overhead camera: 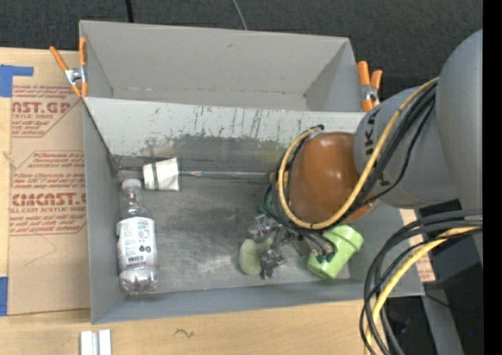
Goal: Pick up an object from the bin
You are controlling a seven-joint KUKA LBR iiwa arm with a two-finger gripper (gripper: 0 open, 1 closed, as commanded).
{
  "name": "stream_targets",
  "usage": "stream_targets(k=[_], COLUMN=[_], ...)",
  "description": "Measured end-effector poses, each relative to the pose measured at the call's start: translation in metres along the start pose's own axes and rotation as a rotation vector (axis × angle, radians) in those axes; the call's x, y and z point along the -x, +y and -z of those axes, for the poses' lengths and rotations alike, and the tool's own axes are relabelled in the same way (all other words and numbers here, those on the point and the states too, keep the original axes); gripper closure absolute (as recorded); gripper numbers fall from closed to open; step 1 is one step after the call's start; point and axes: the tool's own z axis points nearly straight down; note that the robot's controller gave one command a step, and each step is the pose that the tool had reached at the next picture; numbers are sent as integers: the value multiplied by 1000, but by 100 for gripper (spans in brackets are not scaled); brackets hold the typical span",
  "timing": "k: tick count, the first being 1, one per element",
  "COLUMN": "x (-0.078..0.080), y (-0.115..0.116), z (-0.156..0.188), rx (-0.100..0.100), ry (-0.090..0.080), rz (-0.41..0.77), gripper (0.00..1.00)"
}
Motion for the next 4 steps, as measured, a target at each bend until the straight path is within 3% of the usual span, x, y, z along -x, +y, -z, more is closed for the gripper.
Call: stream_targets(k=[2, 4], x=[0, -4], y=[0, 2], z=[3, 28], rx=[1, 9], ry=[8, 30], rz=[-4, -3], gripper=[100, 100])
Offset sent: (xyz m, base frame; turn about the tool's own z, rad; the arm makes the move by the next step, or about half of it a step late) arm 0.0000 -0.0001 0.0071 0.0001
